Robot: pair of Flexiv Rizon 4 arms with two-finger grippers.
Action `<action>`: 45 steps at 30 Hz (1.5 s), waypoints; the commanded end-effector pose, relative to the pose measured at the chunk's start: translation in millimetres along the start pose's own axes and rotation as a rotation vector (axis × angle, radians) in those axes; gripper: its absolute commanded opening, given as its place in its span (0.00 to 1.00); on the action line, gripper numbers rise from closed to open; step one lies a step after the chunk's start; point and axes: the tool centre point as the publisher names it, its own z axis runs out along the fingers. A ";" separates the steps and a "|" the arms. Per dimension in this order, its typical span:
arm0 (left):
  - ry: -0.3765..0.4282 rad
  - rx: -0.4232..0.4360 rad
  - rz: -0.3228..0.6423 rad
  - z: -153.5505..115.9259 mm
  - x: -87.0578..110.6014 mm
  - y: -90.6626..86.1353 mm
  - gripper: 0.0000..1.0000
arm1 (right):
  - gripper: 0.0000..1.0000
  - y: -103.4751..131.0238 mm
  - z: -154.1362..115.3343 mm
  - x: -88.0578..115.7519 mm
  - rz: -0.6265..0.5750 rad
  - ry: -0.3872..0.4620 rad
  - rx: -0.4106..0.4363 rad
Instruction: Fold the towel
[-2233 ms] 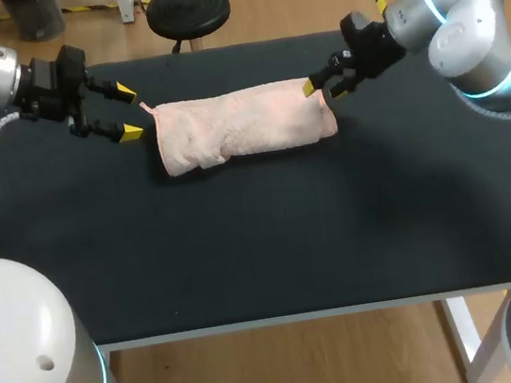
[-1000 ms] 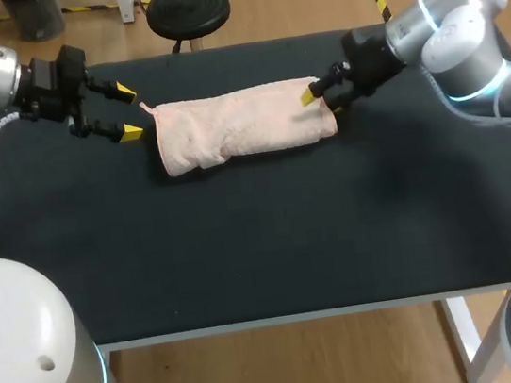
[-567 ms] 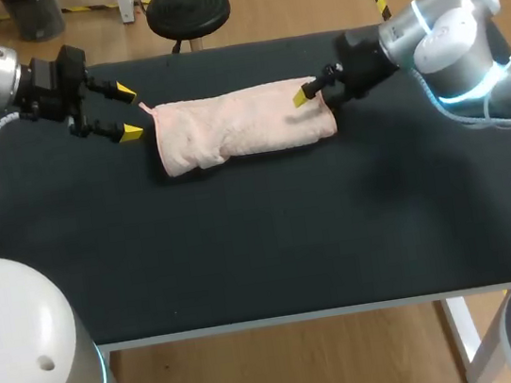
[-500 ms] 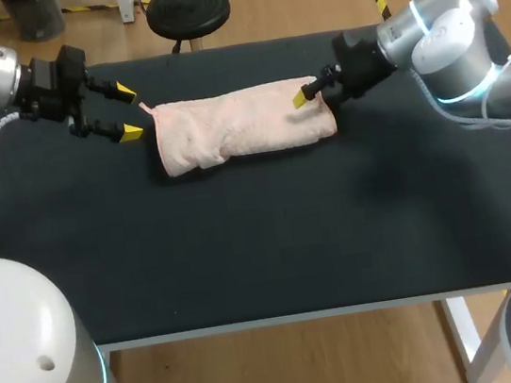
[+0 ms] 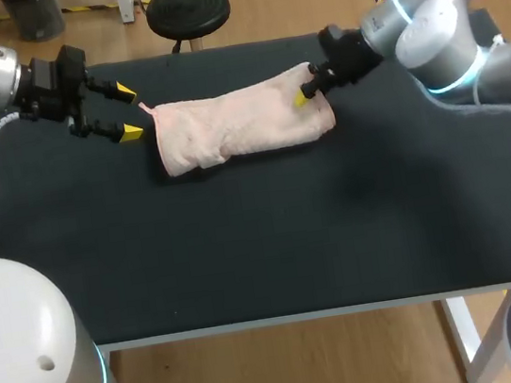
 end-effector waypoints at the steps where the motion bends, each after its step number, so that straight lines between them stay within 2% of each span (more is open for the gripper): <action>1: -0.001 0.001 0.001 -0.1 0.4 0.5 1.00 | 0.00 15.2 -12.8 21.3 -0.007 -0.098 0.046; 2: -0.001 0.001 0.001 -0.1 0.4 0.5 1.00 | 0.00 19.8 -13.3 25.2 -0.013 -0.120 0.051; 7: -0.001 0.001 0.001 -0.1 0.4 0.5 1.00 | 0.00 37.3 -8.6 49.0 -0.019 -0.126 0.047; 16: -0.001 0.001 0.001 -0.1 0.4 0.5 1.00 | 0.00 55.9 27.6 102.0 -0.060 -0.109 0.092; 20: -0.001 0.001 0.001 -0.1 0.4 0.5 1.00 | 0.00 58.9 47.1 131.4 -0.115 -0.109 0.125; 26: -0.001 0.001 0.001 -0.1 0.4 0.5 1.00 | 0.00 59.8 76.6 164.8 -0.177 -0.114 0.175; 32: -0.001 0.001 0.001 -0.1 0.4 0.5 1.00 | 0.00 56.5 100.6 188.8 -0.232 -0.122 0.219; 34: -0.001 0.001 0.001 -0.1 0.4 0.5 1.00 | 0.00 54.2 108.6 195.1 -0.251 -0.158 0.245; 40: -0.001 0.001 0.001 -0.1 0.4 0.5 1.00 | 0.00 46.4 128.9 209.3 -0.298 -0.197 0.318; 41: -0.001 0.001 0.001 -0.1 0.4 0.5 1.00 | 0.32 46.1 130.1 210.3 -0.303 -0.212 0.319; 42: -0.001 0.001 0.001 -0.1 0.4 0.5 1.00 | 1.00 46.2 130.4 211.8 -0.302 -0.210 0.315; 45: -0.001 0.001 0.001 -0.1 0.4 0.5 1.00 | 1.00 46.8 127.8 214.8 -0.321 -0.250 0.313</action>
